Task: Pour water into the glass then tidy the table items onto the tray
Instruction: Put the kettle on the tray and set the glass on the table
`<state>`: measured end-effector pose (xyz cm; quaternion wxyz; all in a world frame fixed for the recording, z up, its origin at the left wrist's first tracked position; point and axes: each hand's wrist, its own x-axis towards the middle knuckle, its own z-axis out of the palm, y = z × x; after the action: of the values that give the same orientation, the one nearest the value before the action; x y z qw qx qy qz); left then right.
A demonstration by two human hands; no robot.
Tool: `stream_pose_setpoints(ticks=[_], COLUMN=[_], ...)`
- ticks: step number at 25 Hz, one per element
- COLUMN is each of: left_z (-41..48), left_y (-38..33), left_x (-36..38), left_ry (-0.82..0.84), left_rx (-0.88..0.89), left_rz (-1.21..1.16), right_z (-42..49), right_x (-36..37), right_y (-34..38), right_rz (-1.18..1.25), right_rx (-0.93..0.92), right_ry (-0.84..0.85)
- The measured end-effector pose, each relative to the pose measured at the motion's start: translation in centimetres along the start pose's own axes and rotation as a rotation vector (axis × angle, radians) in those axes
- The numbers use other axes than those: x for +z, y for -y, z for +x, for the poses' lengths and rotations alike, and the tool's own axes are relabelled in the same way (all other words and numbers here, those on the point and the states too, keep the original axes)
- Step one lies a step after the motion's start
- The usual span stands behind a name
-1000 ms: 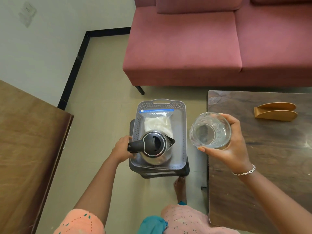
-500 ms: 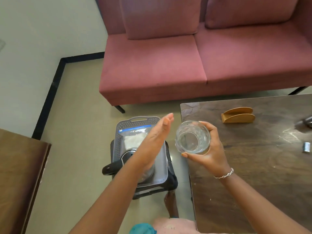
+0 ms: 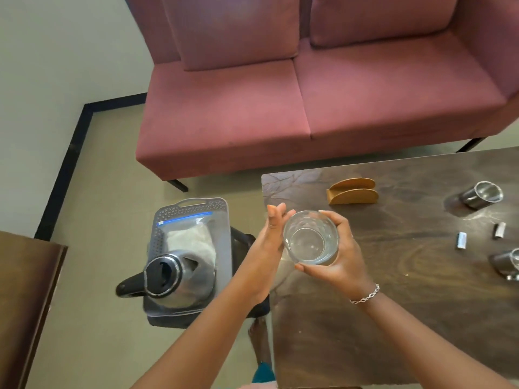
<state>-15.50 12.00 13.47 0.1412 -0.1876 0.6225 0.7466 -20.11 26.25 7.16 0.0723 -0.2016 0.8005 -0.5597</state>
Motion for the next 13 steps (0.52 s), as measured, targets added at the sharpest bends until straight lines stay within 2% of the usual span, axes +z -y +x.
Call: stream_pose_setpoints(ticks=[13], left_z=[10.4], left_y=[7.4], left_x=[15.5], left_ry=[0.083], left_rx=[-0.083], left_rz=[-0.102], right_z=[-2.1], right_x=[-14.3], right_y=[-14.2], right_rz=[-0.232], right_rx=[0.179], right_ry=[0.028])
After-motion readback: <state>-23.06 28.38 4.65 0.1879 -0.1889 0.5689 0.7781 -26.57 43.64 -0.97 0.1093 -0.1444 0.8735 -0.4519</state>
